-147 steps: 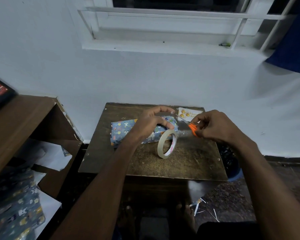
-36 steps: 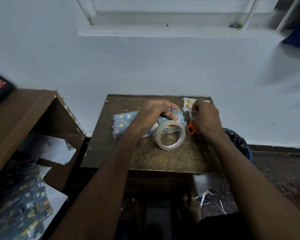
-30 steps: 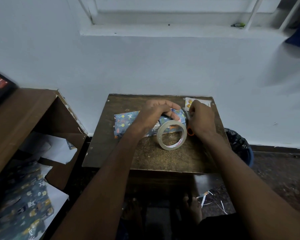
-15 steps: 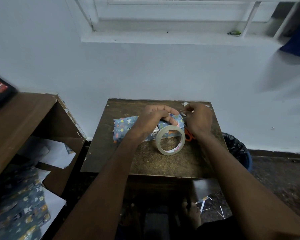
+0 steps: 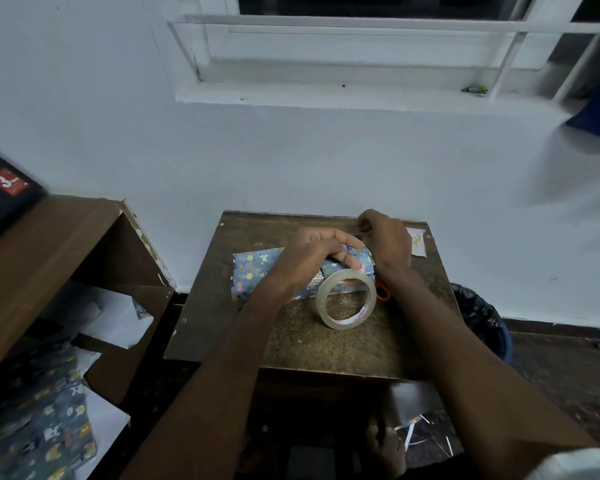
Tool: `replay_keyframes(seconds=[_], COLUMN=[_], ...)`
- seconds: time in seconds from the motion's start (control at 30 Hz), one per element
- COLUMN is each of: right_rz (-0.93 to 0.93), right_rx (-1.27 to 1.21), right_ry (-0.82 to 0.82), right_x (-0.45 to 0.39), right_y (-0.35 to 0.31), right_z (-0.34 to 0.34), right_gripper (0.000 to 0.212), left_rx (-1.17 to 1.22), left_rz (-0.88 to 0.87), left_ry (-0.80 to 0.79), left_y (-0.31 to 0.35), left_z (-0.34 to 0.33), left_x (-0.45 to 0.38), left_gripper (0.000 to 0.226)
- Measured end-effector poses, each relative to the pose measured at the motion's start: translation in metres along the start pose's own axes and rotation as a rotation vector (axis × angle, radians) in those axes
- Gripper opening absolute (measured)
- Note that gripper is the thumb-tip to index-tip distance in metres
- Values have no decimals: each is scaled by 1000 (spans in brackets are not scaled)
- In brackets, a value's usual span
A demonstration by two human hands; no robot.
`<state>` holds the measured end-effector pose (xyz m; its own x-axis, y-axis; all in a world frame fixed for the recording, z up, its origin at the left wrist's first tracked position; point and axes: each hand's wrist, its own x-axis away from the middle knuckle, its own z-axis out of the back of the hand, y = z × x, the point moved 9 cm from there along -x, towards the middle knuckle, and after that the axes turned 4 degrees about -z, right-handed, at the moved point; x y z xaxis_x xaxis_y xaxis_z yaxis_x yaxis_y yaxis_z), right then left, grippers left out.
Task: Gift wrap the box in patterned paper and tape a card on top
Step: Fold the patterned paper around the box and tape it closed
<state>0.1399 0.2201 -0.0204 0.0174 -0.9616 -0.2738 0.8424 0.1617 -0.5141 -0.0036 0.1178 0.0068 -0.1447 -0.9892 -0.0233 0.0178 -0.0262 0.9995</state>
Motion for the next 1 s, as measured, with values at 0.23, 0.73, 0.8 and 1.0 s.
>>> replay_keyframes(seconds=[0.23, 0.73, 0.8, 1.0], right_rz=[20, 115, 89, 120], right_rx=[57, 36, -23, -40], right_ry=[15, -17, 12, 0], right_x=[-7, -5, -6, -9], right_y=[2, 4, 7, 8], right_z=[-7, -6, -1, -1], right_gripper=[18, 30, 33, 22], left_rx=[-16, -14, -9, -20], left_rz=[-9, -2, 2, 5], left_ry=[9, -6, -6, -10], left_y=[0, 1, 1, -1], left_z=[1, 0, 0, 0], left_x=[0, 1, 1, 0], left_gripper=[29, 30, 29, 29])
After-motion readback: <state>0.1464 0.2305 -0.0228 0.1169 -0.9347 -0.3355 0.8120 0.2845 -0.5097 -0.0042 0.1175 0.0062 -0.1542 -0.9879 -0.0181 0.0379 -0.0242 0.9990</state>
